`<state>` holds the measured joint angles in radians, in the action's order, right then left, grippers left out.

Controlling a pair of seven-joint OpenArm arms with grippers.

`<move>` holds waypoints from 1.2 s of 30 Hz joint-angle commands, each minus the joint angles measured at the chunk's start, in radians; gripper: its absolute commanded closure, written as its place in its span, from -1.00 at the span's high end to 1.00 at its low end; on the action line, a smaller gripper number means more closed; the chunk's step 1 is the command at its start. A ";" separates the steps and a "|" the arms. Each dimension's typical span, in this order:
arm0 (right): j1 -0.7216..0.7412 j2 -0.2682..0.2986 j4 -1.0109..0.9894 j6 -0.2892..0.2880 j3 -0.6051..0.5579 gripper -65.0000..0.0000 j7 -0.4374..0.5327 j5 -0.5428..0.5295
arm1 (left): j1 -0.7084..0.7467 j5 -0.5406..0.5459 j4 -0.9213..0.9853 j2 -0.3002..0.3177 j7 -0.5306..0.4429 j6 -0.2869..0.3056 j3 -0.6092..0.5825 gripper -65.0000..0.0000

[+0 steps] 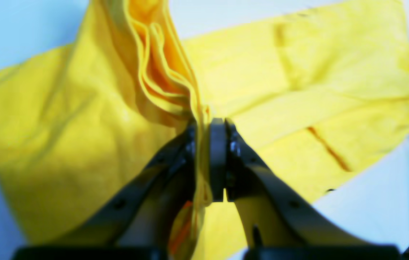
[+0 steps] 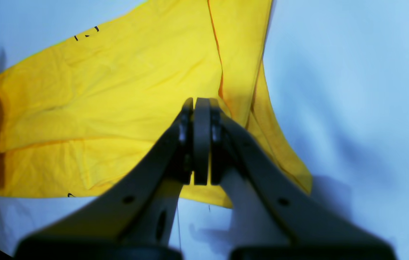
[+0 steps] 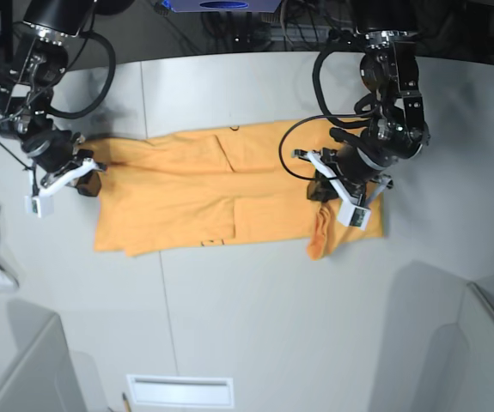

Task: Fold the T-shirt properly
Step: 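Lift the strip end with the left gripper and fold it toward the right gripper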

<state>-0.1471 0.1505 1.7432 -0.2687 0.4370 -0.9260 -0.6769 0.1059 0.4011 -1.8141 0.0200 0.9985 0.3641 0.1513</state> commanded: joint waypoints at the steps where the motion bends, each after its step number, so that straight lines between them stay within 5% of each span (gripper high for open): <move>1: 0.014 0.013 0.014 0.001 0.004 -1.00 0.022 -0.016 | -0.011 0.017 -0.022 -0.005 -0.020 -0.007 -0.017 -1.00; 11: 0.014 0.013 0.014 0.001 0.006 -1.00 0.022 -0.017 | -0.013 0.017 -0.014 -0.045 -0.020 -0.014 -0.126 -1.00; 36: 0.014 0.013 0.016 0.001 0.030 -1.00 0.022 -0.020 | -0.062 0.017 0.089 -0.076 -0.020 -0.015 -0.178 -1.00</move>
<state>-0.1444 0.1459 1.7432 -0.2687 0.4561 -0.9264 -0.6827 0.0586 0.3973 -1.7077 -0.0521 0.9985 0.3431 -0.0235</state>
